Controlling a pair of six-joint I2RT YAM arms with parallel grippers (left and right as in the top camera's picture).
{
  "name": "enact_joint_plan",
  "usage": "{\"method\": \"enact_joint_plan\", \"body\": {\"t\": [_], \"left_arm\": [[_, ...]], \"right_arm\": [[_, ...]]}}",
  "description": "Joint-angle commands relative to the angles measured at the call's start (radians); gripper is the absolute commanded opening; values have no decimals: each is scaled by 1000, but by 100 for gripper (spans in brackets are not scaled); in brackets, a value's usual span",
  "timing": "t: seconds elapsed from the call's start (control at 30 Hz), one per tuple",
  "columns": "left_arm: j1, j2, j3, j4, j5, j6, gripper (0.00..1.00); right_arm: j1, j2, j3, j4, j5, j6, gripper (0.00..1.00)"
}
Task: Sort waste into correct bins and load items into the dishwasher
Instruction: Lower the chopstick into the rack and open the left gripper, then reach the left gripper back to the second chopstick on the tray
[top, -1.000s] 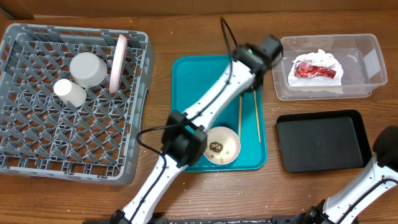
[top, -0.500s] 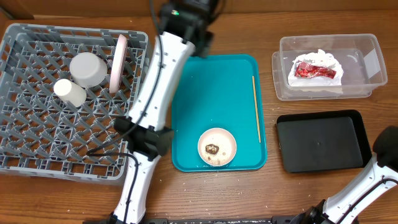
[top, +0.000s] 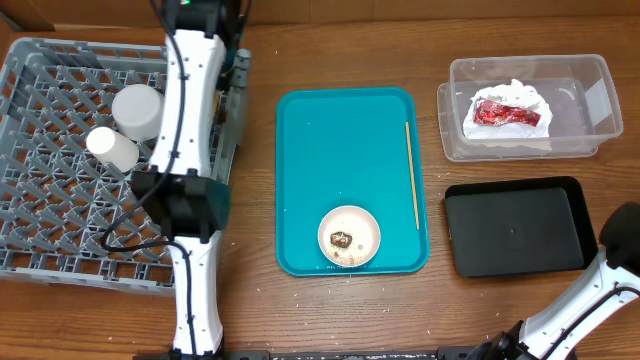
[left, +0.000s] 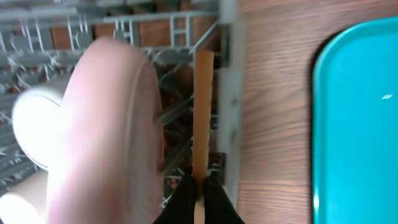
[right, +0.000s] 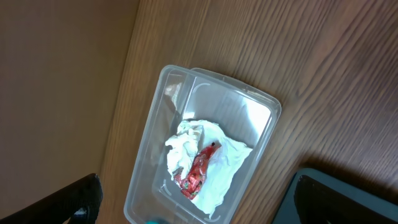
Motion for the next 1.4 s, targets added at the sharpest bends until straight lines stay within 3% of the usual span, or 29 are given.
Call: {"method": "enact_joint_plan", "body": {"t": [0.0, 0.17, 0.2, 0.23, 0.27, 0.37, 0.63, 0.73, 0.93, 1.03, 1.1, 1.13, 1.2, 1.37], "left_arm": [[27, 1, -44, 11, 37, -21, 4], [53, 1, -53, 14, 37, -26, 4], [58, 1, -53, 13, 37, -26, 17], [60, 1, -53, 13, 37, -26, 37], [61, 1, -53, 13, 37, -26, 40], [62, 1, -53, 13, 37, -26, 45], [40, -7, -7, -61, 78, -84, 44], [18, -18, 19, -70, 238, -86, 45], [-45, -18, 35, 10, 904, -86, 48], [-94, -16, 25, 101, 1062, -130, 45], [-136, -16, 21, 159, 1019, -240, 40], [-185, -16, 12, 202, 886, -363, 39], [-240, -16, 10, 219, 718, -482, 40], [-424, -15, -4, 288, 270, -660, 38]], "right_arm": [[-3, -14, 18, 3, 3, -5, 100], [-3, -14, 18, 3, 3, -5, 100], [-3, -14, 18, 3, 3, -4, 100], [-3, -14, 18, 3, 3, -5, 100], [-3, -14, 18, 3, 3, -4, 100], [-3, -14, 18, 3, 3, -5, 100], [-3, -14, 18, 3, 3, -5, 100], [-3, -14, 18, 3, 3, -5, 100], [-3, -14, 18, 3, 3, -4, 100], [-3, -14, 18, 3, 3, -5, 100], [-3, -14, 18, 3, 3, -4, 100], [-3, -14, 18, 3, 3, -5, 100], [-3, -14, 18, 3, 3, -5, 100], [-3, -14, 18, 3, 3, -5, 100]]}}
